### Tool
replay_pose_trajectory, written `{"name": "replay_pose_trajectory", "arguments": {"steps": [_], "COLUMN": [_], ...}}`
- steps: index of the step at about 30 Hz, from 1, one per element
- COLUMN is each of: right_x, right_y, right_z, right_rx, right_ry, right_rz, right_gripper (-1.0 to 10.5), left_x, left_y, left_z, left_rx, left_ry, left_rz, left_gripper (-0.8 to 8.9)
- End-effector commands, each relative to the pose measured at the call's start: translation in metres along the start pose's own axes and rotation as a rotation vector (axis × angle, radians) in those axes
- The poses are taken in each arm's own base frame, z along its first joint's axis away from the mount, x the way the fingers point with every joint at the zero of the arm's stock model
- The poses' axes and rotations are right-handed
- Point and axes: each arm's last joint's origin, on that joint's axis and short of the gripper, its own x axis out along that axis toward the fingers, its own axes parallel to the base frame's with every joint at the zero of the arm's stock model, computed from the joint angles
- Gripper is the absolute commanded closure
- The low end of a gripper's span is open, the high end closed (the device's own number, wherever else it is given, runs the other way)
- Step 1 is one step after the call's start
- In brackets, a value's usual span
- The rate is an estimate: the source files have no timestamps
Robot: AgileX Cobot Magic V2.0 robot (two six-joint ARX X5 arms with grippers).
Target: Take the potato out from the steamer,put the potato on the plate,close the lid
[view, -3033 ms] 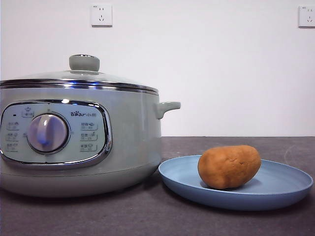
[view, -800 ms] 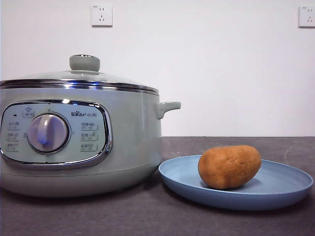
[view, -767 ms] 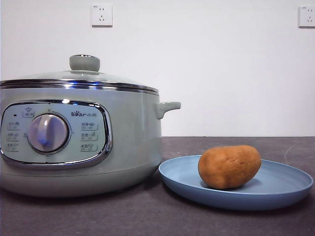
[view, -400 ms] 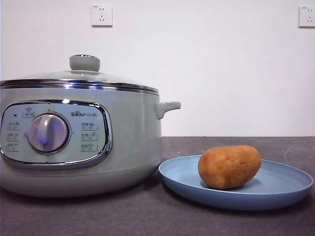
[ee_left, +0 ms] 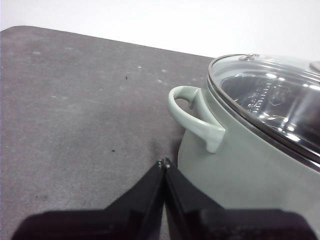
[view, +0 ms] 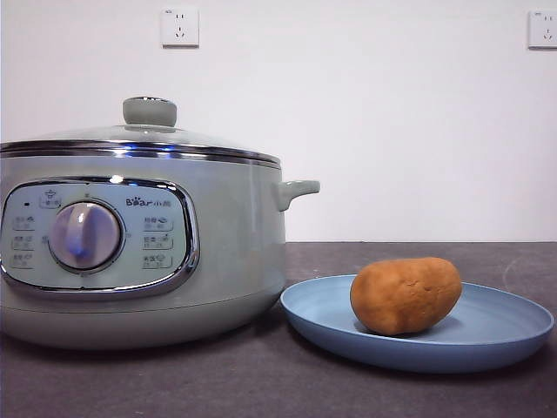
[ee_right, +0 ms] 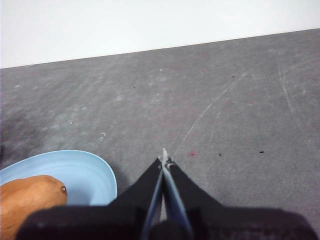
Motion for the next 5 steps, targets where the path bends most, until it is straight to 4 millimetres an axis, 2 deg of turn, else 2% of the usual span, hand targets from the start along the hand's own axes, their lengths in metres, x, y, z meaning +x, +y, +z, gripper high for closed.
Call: {"name": "replay_pose_trajectory", "arguments": {"steps": [1,5], "right_x": [0.0011,0.0010], "right_y": [-0.0003,-0.0003], "right_z": [-0.0043,-0.0042], "right_rx": [0.010,0.010], "right_ry": [0.016,0.016], "right_rz": [-0.001,-0.001], "right_gripper": [9.5,9.5], "left_x": [0.0014,0.0014], "left_y": [0.0011,0.0011], "left_z": [-0.0038,-0.0038], "left_rx": [0.005,0.005], "left_ry": [0.006,0.006], "left_rz": [0.005,0.005], "left_gripper": [8.16,8.16]}}
